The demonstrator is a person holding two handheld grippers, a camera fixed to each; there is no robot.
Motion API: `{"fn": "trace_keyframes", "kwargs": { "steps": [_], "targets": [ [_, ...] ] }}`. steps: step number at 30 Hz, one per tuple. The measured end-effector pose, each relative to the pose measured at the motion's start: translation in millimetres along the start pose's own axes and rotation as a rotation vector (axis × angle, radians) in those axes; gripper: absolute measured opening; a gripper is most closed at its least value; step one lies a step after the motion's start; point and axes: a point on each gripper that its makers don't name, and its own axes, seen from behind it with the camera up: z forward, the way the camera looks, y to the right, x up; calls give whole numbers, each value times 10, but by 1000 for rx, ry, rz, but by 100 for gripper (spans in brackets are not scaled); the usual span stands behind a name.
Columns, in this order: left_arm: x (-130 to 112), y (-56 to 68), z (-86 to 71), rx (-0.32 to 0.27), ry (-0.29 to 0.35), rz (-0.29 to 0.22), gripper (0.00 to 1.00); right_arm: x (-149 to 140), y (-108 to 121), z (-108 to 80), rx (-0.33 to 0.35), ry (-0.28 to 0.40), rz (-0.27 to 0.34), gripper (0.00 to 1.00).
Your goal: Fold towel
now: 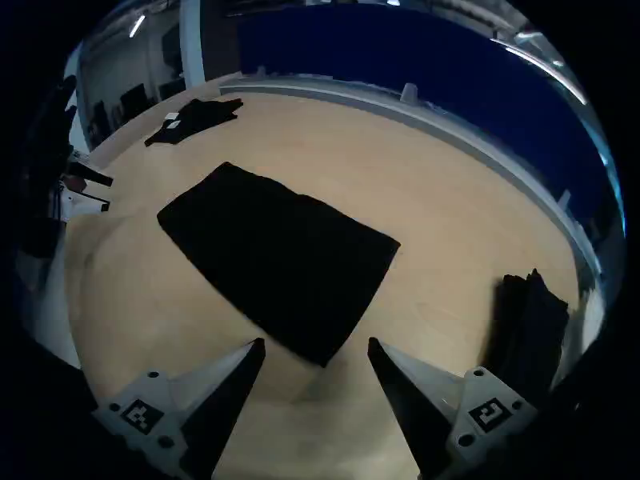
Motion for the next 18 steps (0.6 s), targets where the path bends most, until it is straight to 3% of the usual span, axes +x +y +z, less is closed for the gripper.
{"fn": "trace_keyframes", "kwargs": {
  "steps": [6, 18],
  "targets": [
    [-114, -42, -113, 13, -7, -17, 90, -85, 32, 55, 10, -22, -21, 90],
    [-235, -140, -252, 28, -11, -52, 90, -254, -12, 124, 33, -68, -56, 57]
  ]
}}
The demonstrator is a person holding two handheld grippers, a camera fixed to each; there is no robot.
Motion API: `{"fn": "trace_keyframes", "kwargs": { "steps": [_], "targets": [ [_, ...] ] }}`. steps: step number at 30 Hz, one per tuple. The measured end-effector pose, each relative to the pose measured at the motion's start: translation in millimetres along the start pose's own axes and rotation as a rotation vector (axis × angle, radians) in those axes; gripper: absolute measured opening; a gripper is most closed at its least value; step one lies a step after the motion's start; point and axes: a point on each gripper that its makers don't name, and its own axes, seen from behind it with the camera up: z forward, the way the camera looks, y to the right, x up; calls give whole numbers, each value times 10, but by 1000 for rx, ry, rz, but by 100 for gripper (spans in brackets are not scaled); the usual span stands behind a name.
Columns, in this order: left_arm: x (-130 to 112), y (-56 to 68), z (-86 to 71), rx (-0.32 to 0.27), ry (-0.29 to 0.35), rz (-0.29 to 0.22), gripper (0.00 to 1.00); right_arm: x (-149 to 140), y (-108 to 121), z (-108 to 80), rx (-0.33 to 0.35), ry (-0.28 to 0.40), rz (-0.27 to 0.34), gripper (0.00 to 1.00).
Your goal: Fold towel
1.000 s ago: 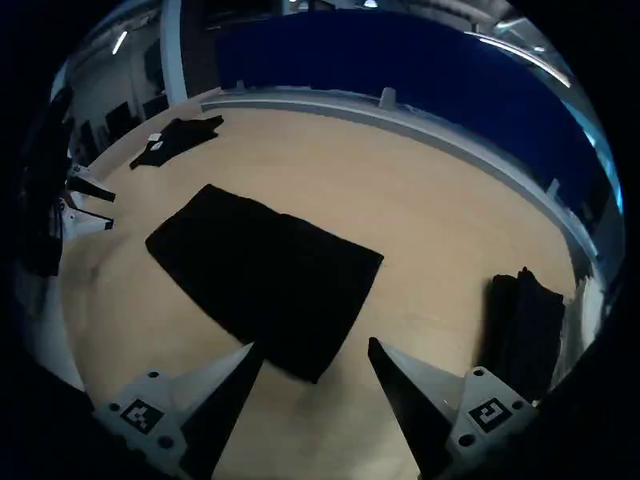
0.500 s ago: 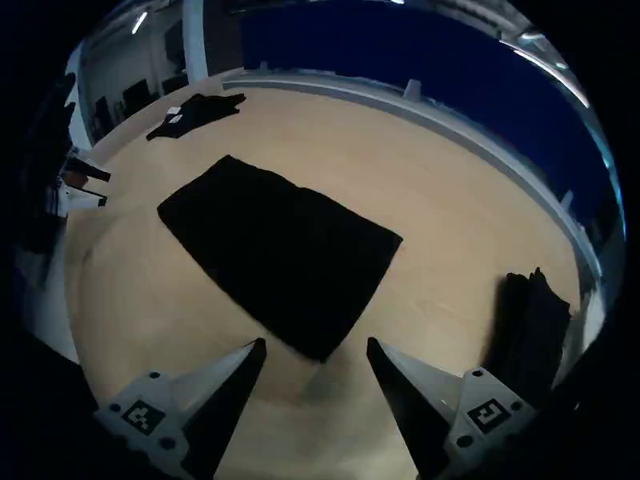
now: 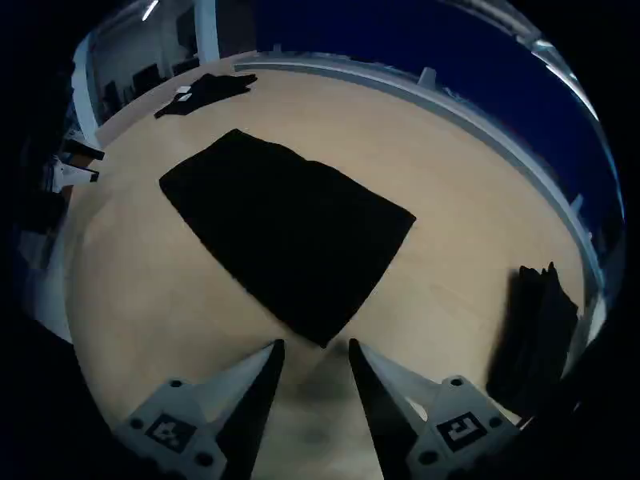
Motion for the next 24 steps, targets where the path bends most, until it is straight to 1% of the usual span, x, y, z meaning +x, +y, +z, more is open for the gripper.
{"fn": "trace_keyframes", "kwargs": {
  "steps": [6, 7, 12, 14, 17, 19, 24],
  "targets": [
    [-22, 0, -32, -2, 0, -1, 90, 36, -13, 8, 2, 8, 12, 31],
    [-25, 3, -36, -2, 0, -1, 91, 35, -7, 13, 0, 6, 14, 29],
    [-49, 20, -39, -7, -2, 1, 90, 44, 3, 19, -7, 3, 15, 24],
    [-59, 18, -31, -7, -3, 2, 90, 56, 11, 10, -12, 6, 12, 20],
    [-73, 11, -20, -6, -5, 3, 90, 64, 30, 2, -21, 7, 9, 10],
    [-79, 7, -19, -6, -5, 3, 90, 59, 31, 1, -20, 5, 9, 5],
    [-84, 9, -37, -7, -5, 2, 90, 55, -5, 5, -5, 4, 19, 3]
  ]
}}
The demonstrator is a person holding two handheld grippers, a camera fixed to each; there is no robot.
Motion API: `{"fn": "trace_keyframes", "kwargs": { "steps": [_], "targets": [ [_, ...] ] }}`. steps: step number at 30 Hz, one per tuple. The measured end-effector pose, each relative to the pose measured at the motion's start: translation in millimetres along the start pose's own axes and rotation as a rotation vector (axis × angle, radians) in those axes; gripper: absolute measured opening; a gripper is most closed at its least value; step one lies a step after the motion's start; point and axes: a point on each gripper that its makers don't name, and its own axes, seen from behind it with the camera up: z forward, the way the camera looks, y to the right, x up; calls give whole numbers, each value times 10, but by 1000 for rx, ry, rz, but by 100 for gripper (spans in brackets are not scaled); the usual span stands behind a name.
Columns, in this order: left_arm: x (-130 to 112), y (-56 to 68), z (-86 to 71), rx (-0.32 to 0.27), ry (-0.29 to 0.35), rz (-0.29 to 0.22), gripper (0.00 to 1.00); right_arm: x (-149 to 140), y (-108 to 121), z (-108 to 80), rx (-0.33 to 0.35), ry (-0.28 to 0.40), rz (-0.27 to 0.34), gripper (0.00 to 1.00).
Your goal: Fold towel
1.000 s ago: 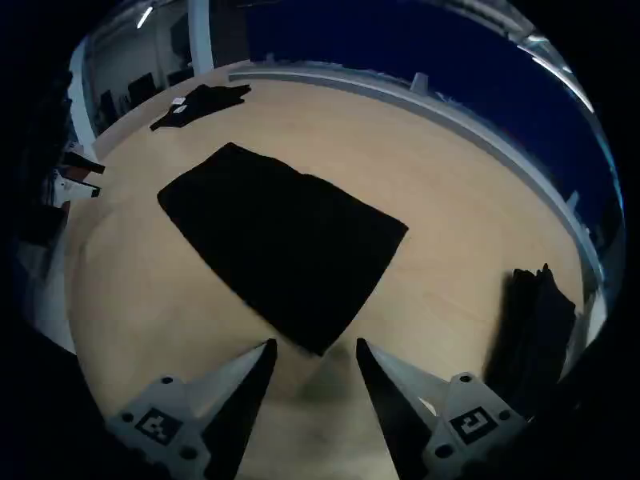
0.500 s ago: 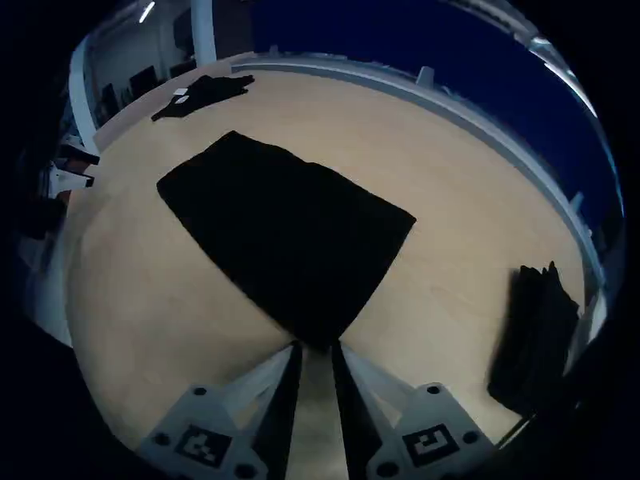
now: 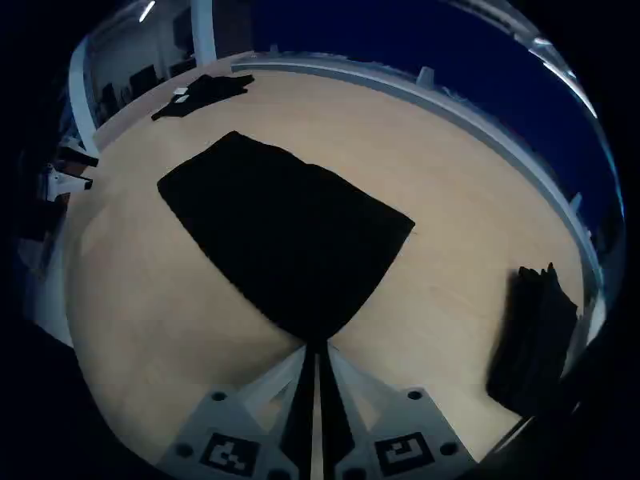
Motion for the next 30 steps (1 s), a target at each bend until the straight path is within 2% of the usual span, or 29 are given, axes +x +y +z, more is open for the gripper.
{"fn": "trace_keyframes", "kwargs": {
  "steps": [6, 15, 21, 30],
  "targets": [
    [14, -1, -40, -1, 5, -6, 90, 69, -2, -25, -3, 18, 11, 2],
    [52, -10, -80, 0, 20, -11, 90, 325, 32, -205, -33, 57, -34, 2],
    [80, -22, -111, -1, 34, -17, 90, 675, 29, -321, -51, 90, -80, 2],
    [143, -34, -176, -6, 65, -31, 90, 1380, -107, -394, -55, 152, -173, 2]
  ]
}}
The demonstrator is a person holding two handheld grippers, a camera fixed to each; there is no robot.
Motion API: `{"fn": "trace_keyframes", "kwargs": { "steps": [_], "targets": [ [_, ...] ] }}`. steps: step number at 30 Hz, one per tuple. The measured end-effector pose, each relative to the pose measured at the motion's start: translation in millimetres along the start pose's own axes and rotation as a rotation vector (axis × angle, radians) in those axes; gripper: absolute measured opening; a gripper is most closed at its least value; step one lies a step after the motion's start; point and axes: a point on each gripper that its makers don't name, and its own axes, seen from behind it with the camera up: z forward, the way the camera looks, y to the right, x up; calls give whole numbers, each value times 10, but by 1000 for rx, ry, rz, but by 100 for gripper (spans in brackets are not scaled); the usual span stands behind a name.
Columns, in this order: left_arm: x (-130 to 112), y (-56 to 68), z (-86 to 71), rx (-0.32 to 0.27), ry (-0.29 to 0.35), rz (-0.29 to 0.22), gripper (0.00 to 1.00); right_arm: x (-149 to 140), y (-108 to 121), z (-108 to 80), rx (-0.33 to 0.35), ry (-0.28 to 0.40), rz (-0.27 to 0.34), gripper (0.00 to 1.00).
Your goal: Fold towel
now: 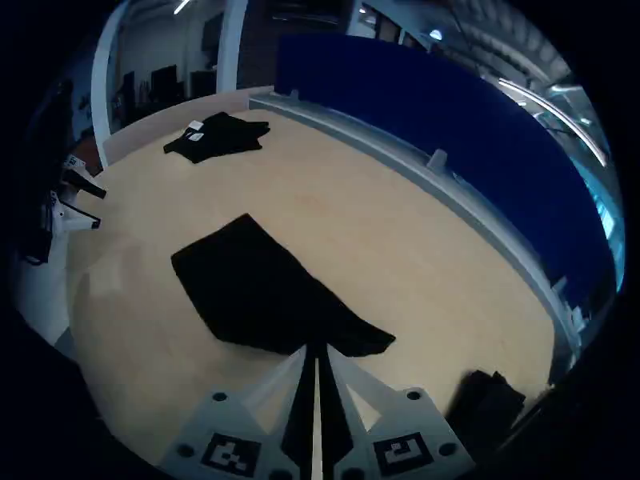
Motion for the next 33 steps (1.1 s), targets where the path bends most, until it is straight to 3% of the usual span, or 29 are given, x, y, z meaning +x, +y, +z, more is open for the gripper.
{"fn": "trace_keyframes", "kwargs": {
  "steps": [12, 18, 27, 33],
  "targets": [
    [65, 46, -53, -12, 27, -11, 90, 373, -122, 112, 12, 10, -63, 2],
    [92, 18, -148, -8, 42, -28, 90, 577, -305, 174, 44, 21, -106, 2],
    [68, -56, -313, 11, 67, -72, 90, 830, -960, 526, 139, 24, -238, 2],
    [-2, -93, -355, 17, 75, -118, 90, 723, -1534, 942, 230, 9, -256, 2]
  ]
}}
